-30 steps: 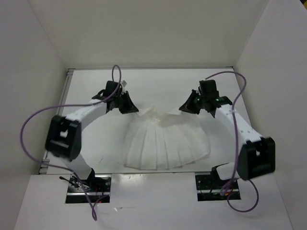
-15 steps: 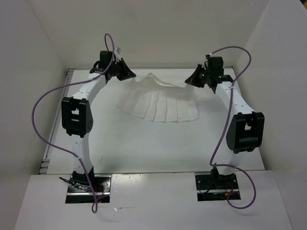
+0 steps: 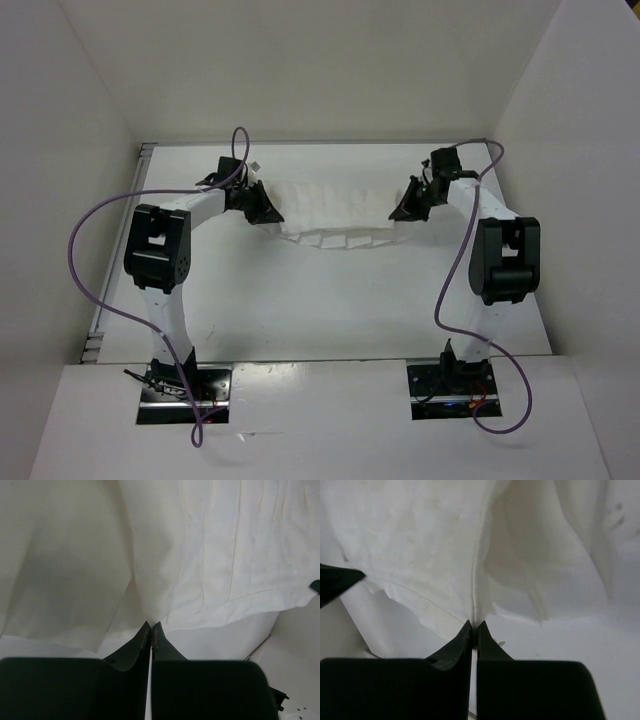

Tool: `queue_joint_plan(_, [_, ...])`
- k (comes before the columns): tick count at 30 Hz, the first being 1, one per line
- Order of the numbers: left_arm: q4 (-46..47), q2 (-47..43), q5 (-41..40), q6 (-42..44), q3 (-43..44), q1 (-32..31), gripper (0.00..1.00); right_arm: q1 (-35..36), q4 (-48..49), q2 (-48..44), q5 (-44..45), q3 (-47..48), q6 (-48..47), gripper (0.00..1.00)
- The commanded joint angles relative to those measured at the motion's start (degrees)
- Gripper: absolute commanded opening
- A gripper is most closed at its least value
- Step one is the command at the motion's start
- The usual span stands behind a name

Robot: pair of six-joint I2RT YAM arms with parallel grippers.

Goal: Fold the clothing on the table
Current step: Fold the skirt

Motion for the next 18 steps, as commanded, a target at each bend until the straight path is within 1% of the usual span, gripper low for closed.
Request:
queue_joint_plan(1, [1.5, 0.0, -2.9, 2.1, 1.2, 1.4, 0.00, -1.2, -5.6, -0.3, 2.1, -4.3, -3.1, 0.00])
queue_joint_plan(3, [-0.1, 1.2, -3.4, 2.7, 4.5, 1.4, 0.00, -0.5, -5.7, 0.8, 4.6, -6.2, -3.1, 0.00])
queue_joint_plan(6, [-2.0, 1.8, -4.0, 3.9, 7.9, 1.4, 0.00, 0.8, -7.2, 2.5, 6.9, -6.2, -3.1, 0.00])
queue_joint_plan(9, [-2.7, 1.2, -5.7, 4.4, 7.9, 2.0, 0.00, 1.5, -7.2, 3.2, 6.9, -6.2, -3.1, 0.00])
queue_joint_plan(14, [-3.8, 0.7, -5.7, 4.4, 7.9, 3.1, 0.00, 3.3, -7.8, 3.2, 6.1, -5.0, -3.1, 0.00])
queue_joint_plan(18, [-5.7, 0.7, -8.5, 4.4, 7.3, 3.1, 0.00, 3.3, -8.6, 3.2, 8.2, -4.4, -3.1, 0.00])
